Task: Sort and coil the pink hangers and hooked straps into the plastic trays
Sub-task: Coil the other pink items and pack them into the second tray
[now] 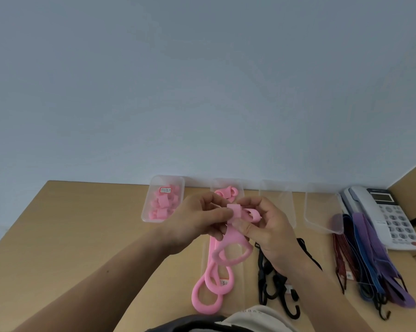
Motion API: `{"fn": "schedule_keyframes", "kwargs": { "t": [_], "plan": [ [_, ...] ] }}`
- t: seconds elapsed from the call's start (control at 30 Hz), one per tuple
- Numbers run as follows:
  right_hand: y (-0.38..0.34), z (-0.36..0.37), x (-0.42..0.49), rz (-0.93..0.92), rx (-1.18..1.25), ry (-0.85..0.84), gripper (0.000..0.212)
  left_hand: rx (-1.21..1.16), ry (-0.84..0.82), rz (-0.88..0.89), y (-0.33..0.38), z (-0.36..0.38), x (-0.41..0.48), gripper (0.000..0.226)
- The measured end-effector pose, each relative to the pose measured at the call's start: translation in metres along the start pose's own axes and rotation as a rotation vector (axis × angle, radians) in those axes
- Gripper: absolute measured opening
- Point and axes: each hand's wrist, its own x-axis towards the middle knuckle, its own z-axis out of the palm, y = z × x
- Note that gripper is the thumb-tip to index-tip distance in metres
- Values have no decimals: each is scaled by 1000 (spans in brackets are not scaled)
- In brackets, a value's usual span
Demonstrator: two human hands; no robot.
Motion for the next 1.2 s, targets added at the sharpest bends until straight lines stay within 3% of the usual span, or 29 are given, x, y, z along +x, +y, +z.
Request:
{"fn": "schedule_keyframes", "kwargs": {
  "t": [0.23,0.4,0.63,0.8,0.93,1.1,1.2],
  "plan": [
    [-2,3,4,70,-10,40,32,95,53,120,-2,0,0,31],
    [-2,4,7,131,-53,48,46,155,68,153,-3,-3,0,28],
    [0,2,7,110,-81,32,29,236,54,64,-5,-7,2,47],
    [-1,0,8,106,-33,81,30,281,-10,6,-2,-7,2,24],
    [0,-1,8,75,-48,72,7,277,-40,-11,-1,-7,3,15],
    [-1,-2,7,51,-66,40,35,159,-37,-56,0,-5,5,42],
    [2,-3,6,45,-71,5,34,146,-3,-49,-1,-5,8,42]
  ]
}}
